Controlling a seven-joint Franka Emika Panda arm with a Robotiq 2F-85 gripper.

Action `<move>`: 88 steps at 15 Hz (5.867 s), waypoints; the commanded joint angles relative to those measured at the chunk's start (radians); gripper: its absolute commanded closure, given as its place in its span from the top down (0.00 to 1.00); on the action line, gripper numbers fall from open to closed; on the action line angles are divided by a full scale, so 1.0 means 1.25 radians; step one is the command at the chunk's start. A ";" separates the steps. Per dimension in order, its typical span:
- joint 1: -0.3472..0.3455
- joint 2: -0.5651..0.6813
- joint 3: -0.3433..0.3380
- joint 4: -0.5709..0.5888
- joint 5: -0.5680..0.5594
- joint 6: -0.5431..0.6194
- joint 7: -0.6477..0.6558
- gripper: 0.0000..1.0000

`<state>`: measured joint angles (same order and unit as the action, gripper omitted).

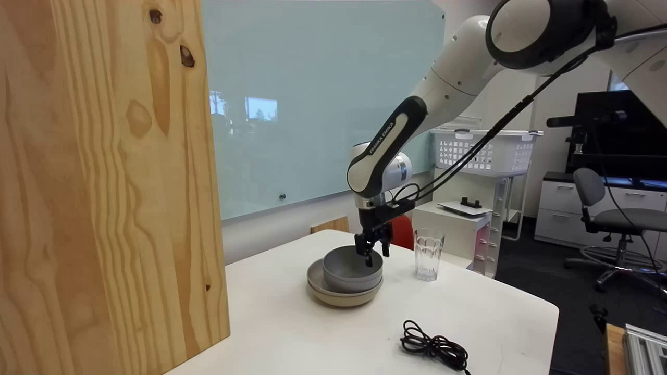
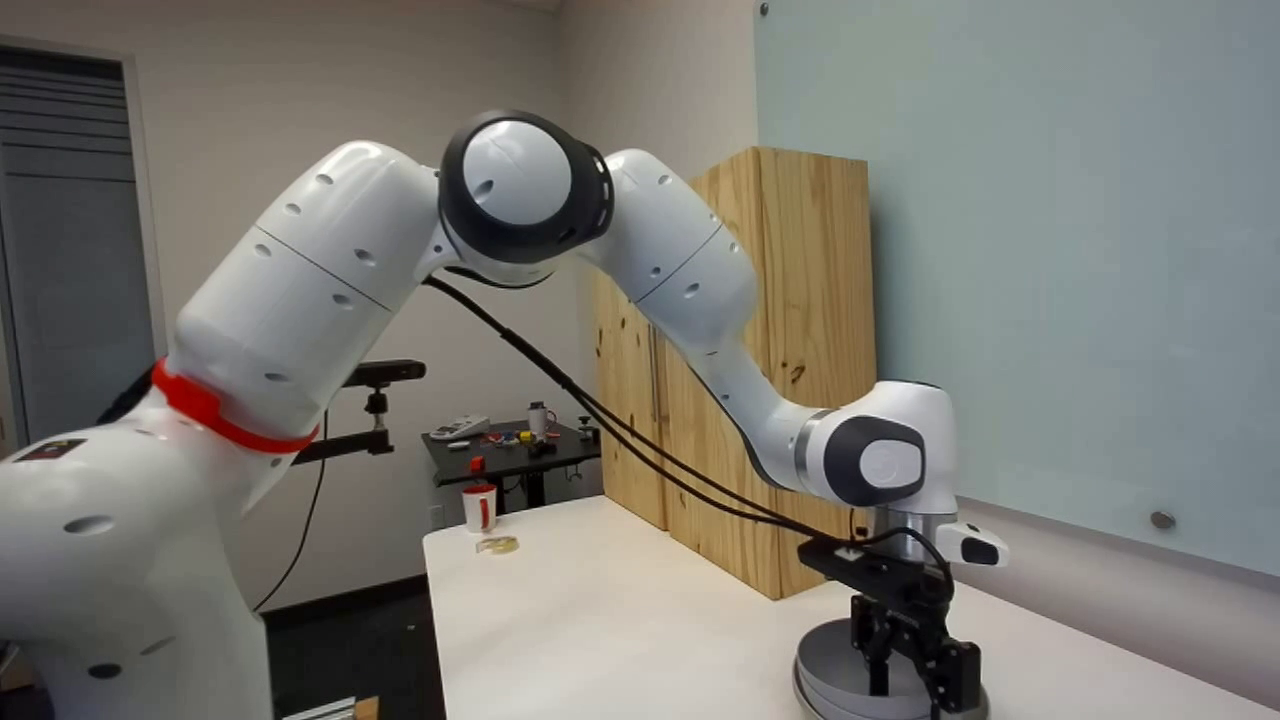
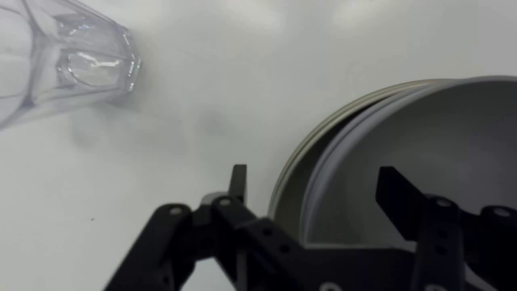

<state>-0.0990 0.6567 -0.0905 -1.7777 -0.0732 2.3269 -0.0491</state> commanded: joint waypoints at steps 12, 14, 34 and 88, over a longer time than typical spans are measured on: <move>-0.019 -0.001 0.013 0.016 0.000 -0.006 -0.055 1.00; -0.018 -0.009 0.011 0.002 0.001 0.042 -0.047 1.00; -0.023 -0.032 0.018 0.001 0.026 0.104 -0.034 0.00; 0.191 -0.374 0.173 -0.501 -0.030 0.107 0.023 0.01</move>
<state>0.1398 0.1498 0.1374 -2.3867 -0.0670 2.4114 -0.0166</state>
